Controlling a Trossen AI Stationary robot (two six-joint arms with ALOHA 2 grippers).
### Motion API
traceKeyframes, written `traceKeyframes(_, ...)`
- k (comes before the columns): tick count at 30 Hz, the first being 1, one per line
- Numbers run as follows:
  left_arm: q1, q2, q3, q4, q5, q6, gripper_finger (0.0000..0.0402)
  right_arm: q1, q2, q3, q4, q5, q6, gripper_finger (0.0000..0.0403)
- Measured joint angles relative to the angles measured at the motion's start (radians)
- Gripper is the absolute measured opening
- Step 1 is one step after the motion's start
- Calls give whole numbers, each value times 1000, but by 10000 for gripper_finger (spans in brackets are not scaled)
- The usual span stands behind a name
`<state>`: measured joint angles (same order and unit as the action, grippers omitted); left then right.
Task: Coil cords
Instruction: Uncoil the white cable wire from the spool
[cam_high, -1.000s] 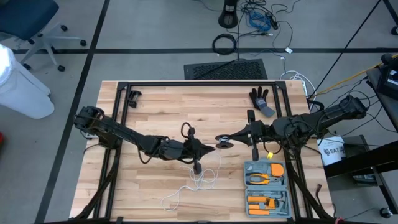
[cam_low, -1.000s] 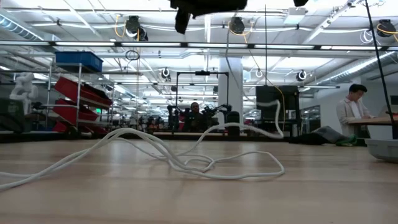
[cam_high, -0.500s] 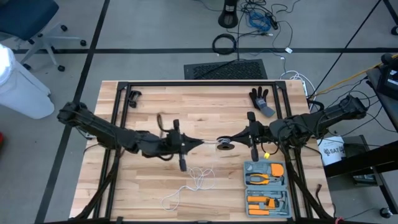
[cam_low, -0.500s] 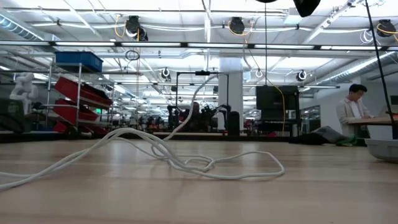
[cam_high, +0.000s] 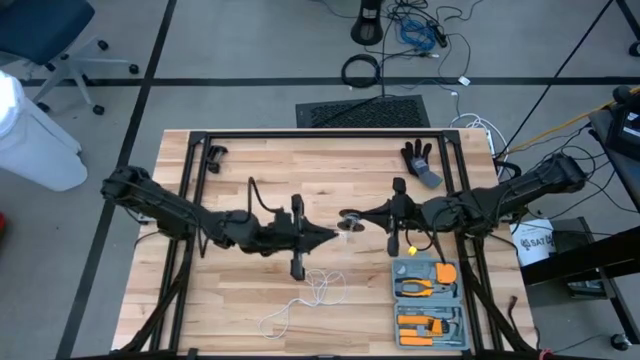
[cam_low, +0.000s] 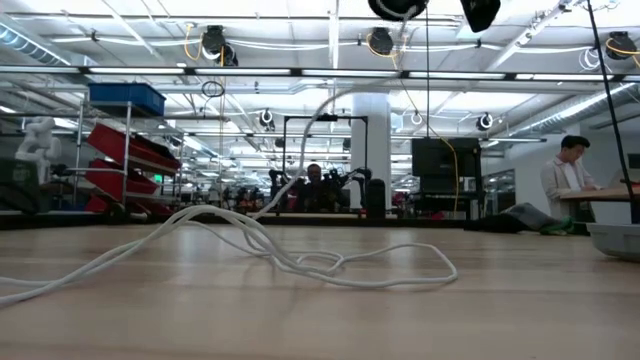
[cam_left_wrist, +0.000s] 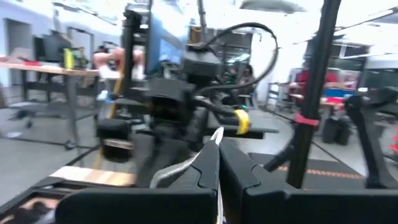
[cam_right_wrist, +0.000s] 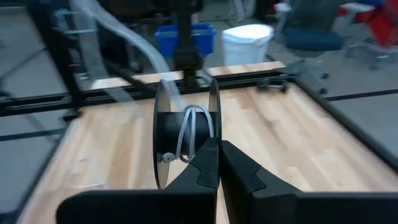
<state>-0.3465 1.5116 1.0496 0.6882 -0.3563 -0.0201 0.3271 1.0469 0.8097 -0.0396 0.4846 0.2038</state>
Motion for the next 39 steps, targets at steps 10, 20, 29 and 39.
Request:
traceKeyframes(10,5,163,0,38,84,-53,2,-1,22,0,62,150,-92,0)
traceKeyframes(20,-2,243,0,-169,155,-152,2,-5,21,0,136,125,-149,0)
traceKeyframes(29,-12,221,0,-419,147,-188,2,-5,3,0,133,30,-142,0)
traceKeyframes(39,-46,125,0,-582,136,-262,87,-5,-70,0,95,-211,-141,0)
